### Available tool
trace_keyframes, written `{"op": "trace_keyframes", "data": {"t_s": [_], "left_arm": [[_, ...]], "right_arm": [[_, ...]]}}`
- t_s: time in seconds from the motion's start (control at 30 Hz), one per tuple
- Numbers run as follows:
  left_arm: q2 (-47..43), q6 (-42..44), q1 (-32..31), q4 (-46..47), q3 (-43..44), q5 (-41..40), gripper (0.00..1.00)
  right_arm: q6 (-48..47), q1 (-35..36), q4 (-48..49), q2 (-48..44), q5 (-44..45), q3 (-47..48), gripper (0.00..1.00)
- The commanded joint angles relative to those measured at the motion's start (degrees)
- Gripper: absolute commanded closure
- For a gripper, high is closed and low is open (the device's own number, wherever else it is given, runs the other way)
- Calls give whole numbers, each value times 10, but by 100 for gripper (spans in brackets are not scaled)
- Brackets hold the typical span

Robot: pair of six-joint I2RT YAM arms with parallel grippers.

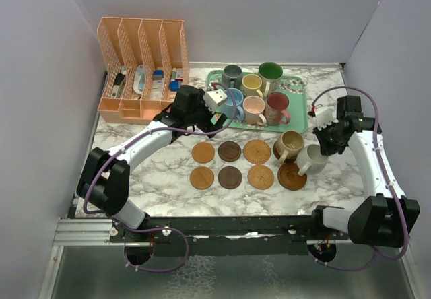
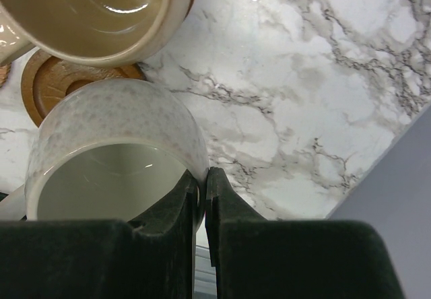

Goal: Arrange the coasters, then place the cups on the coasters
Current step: Place the cup on the coaster.

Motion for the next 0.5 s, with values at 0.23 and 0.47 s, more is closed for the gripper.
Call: {"op": "trace_keyframes", "data": {"t_s": [0.23,0.47], "left_arm": [[1,8,-6,-1,11,-10,1],[3,11,-5,0,10,-10,1]], "right_arm": [[68,70,60,-32,17,-68,99],[94,99,73,-39,43,-92,99]]}}
